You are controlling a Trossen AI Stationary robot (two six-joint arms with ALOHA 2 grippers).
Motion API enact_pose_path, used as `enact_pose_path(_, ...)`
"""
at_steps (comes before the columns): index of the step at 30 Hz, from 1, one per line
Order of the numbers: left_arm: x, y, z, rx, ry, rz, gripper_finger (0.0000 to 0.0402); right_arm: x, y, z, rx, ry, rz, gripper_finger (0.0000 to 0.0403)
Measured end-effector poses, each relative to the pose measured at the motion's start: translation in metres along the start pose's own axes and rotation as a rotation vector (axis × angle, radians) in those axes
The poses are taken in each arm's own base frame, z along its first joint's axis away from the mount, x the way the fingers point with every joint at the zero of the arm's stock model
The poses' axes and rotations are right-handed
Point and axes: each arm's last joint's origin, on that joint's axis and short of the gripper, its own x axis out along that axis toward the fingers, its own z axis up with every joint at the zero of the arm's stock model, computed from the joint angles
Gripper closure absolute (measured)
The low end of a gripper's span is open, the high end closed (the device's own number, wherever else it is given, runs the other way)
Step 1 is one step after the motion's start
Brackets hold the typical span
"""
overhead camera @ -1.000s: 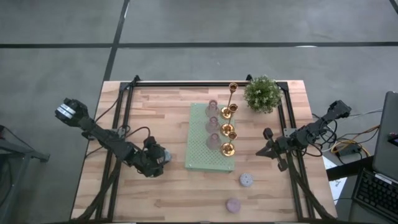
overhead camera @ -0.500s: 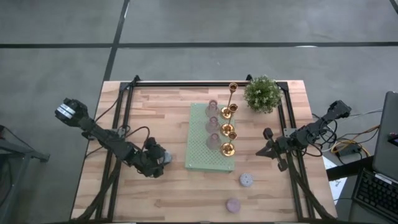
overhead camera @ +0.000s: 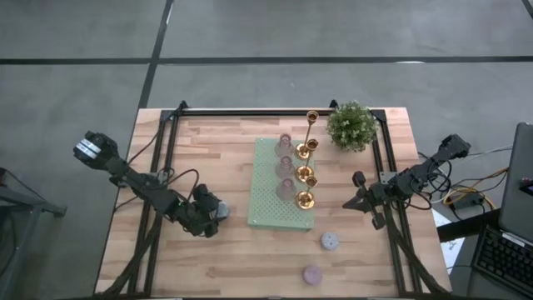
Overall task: Pick & Place candle stick holders
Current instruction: Put the blue patterned scented candle on the shelf
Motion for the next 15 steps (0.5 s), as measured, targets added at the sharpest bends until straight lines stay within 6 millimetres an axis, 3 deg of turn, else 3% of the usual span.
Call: enact_pose_path(15, 0.0001, 0.0004, 0.0000, 0.060, -0.007, 0.007, 0.0102, 0.0000, 0.0000, 0.0000, 0.000, 0.000, 0.000, 0.0394)
